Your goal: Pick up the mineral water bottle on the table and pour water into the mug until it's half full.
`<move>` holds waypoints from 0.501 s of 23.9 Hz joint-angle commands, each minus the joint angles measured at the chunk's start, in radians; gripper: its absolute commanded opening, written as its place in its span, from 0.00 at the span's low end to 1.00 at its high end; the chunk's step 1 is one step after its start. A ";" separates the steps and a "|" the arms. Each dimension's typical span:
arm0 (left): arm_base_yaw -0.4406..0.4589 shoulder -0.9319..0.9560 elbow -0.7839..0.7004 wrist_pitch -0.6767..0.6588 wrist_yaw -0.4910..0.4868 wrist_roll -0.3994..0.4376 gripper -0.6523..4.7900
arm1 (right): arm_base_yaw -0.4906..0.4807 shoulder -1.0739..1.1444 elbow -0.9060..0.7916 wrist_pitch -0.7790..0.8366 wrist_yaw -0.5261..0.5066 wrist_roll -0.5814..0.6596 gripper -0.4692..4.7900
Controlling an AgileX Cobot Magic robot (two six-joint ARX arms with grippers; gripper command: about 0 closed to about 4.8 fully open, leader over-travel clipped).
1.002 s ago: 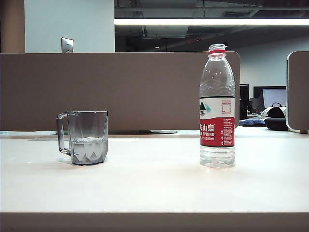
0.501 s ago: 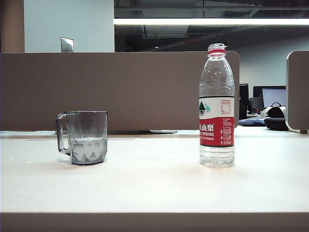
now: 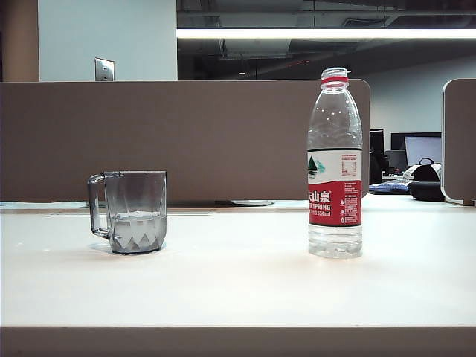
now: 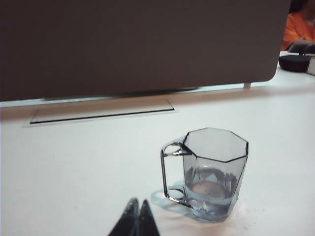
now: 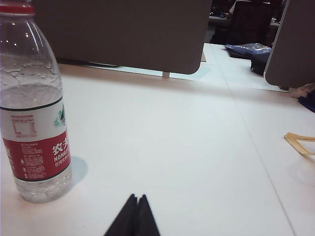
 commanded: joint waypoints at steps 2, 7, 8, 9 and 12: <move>0.000 0.000 0.004 -0.023 0.008 0.000 0.11 | -0.001 -0.001 -0.005 0.020 -0.002 0.003 0.09; 0.000 0.000 0.004 -0.027 0.008 0.000 0.11 | -0.001 -0.001 -0.005 0.020 -0.002 0.003 0.09; -0.001 0.000 0.004 -0.027 0.008 0.000 0.11 | -0.001 -0.001 -0.005 0.019 -0.002 0.003 0.09; 0.000 0.000 0.004 -0.027 0.008 0.000 0.11 | -0.001 -0.001 -0.005 0.019 -0.002 0.003 0.09; 0.000 0.000 0.004 -0.028 0.008 0.000 0.11 | -0.001 -0.001 -0.005 0.019 -0.002 0.003 0.09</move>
